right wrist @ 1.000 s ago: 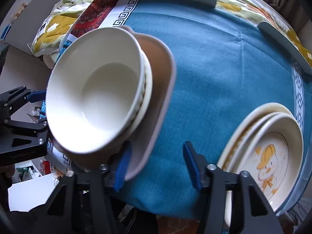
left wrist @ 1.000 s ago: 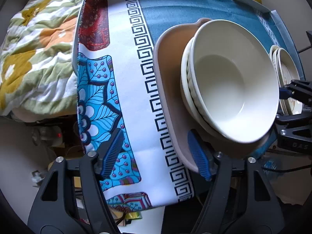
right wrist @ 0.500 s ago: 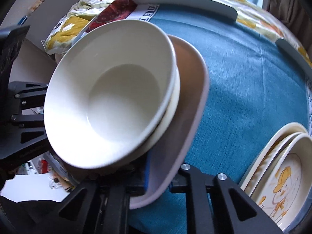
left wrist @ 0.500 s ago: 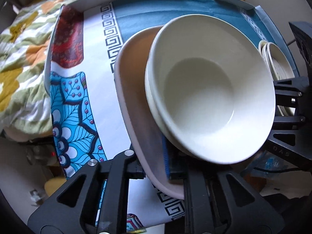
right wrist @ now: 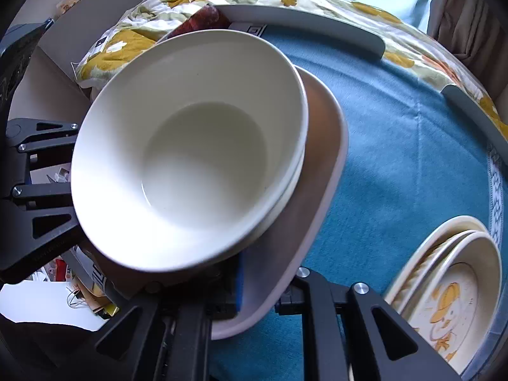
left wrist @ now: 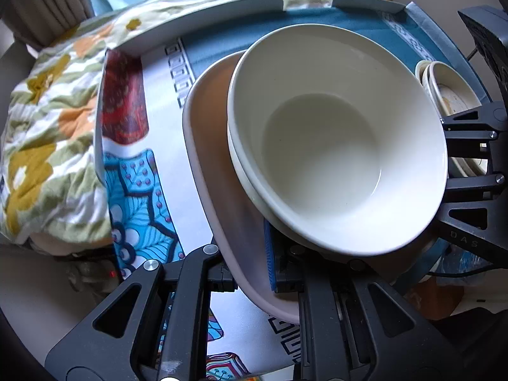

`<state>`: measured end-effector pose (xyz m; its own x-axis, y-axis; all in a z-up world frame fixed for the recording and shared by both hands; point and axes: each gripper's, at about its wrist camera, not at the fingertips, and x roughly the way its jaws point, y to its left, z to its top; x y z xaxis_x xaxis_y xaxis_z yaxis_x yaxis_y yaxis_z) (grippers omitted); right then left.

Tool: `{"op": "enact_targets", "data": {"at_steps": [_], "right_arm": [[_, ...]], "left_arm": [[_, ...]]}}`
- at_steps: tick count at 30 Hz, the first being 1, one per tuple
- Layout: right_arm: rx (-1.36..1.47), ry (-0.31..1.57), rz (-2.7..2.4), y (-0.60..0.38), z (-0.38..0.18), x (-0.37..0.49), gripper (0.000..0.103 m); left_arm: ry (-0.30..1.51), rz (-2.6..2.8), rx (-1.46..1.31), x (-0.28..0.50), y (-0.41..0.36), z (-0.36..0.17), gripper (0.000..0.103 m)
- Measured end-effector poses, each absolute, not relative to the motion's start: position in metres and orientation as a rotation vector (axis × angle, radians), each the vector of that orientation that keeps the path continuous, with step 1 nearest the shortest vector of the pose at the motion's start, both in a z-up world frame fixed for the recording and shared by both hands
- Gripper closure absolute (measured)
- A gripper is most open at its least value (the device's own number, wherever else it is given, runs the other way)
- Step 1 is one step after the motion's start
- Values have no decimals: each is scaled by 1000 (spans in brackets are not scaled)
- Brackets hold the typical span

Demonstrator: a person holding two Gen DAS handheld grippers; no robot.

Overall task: Organize plates and bowls
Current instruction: 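Lift the mauve bowl with nested bowls and carry it over the plates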

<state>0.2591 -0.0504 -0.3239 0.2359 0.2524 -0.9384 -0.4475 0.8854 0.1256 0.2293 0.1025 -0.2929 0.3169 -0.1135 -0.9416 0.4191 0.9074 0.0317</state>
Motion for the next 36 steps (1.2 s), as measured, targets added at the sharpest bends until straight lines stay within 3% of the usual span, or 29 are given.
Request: {"op": "enact_targets", "data": {"at_steps": [18, 27, 36], "right_arm": [[-114, 1198, 403, -184, -227, 246, 90], [-131, 1251, 422, -275, -244, 235, 90], [-117, 1299, 445, -308, -281, 230, 90]], "left_arm": [[1109, -434, 292, 217, -31, -199, 92], [1201, -407, 193, 191, -121, -228, 92], [1290, -375, 127, 180, -152, -270, 92]]}}
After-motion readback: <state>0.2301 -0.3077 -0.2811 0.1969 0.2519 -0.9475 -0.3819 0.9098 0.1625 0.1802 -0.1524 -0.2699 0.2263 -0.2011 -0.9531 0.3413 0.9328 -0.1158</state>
